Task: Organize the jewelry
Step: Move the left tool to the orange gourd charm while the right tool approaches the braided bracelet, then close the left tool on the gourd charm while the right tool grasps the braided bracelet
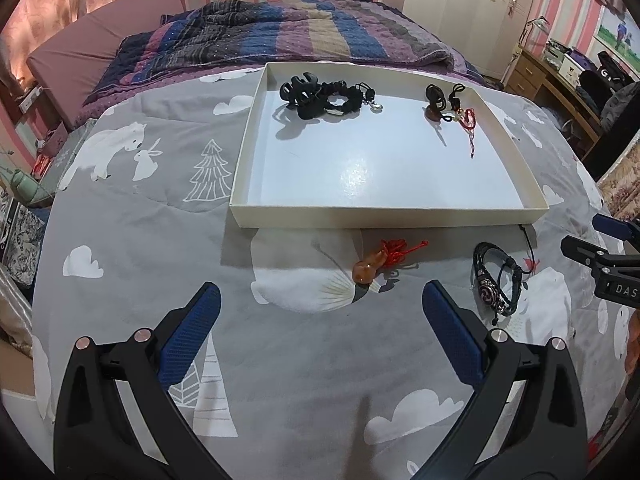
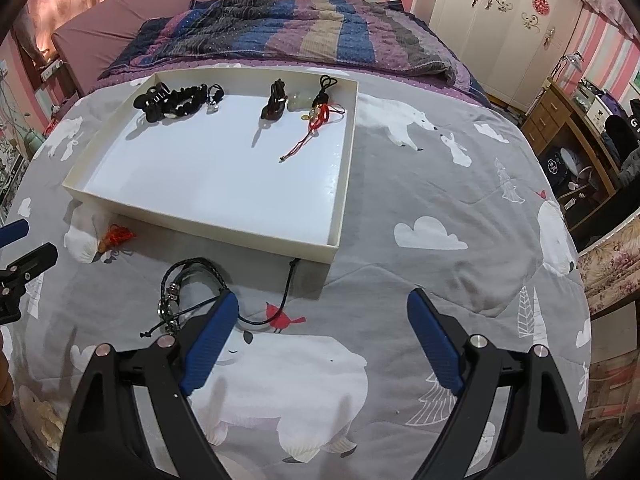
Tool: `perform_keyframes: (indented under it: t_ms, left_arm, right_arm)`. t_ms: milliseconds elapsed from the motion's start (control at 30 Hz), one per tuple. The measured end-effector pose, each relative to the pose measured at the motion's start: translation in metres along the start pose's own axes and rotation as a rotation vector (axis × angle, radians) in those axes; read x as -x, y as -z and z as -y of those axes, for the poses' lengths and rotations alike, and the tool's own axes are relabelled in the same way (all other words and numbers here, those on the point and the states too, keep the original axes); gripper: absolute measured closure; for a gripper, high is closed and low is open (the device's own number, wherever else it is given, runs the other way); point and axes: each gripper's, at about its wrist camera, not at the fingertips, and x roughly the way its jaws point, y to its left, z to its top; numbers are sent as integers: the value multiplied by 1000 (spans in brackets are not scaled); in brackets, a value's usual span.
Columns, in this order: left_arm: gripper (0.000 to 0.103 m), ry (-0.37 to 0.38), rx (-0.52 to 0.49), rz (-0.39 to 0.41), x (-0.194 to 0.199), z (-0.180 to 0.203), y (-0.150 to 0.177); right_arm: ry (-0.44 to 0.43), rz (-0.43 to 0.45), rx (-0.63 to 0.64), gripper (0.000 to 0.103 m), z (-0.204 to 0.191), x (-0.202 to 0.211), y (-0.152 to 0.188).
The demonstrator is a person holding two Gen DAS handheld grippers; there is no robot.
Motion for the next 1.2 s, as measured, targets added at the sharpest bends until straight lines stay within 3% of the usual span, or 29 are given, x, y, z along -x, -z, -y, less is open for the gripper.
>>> perform_keyframes:
  t_ms: [300,367,433,467,567,633,700,867,1000,1100,1200]
  left_arm:
    - [6,11,-34,10,-8,9,-2]
    - [11,11,-49,4,-11,12,-3]
    - [26,36,-66,-23,-17,16,-4]
    - [29,44,-70,-32,-18,17,-4]
    - [31,39,-90,-44,-25,23,-5]
    - [39,52,-108,-45,-27,27,-5]
    - [42,64,-126,-51,-30,31,-7]
    - [44,71,-153,-74,-42,40,-13]
    - [50,68,-172,-86,-51,46,-16]
    - [57,77,-168,-104,-59,47,-20]
    - [57,83,-162,-112,-65,48,-24]
  right_arm:
    - [-40,-38,9,16,-7,-14,0]
    - [-56,-50,8,17,-10,-18,0]
    - [-64,-59,9,18,-12,-20,1]
    - [-69,-62,10,18,-13,-22,1]
    - [-89,-81,7,27,-13,-26,0]
    - [-100,-97,9,37,-15,-29,-1]
    - [-121,-113,8,40,-16,-32,-1]
    - [-147,-135,6,42,-19,-37,-2]
    - [-160,-155,5,51,-21,-42,-3]
    - [-162,-166,5,52,-24,-46,-3]
    - [-166,-174,6,52,-26,-49,-3]
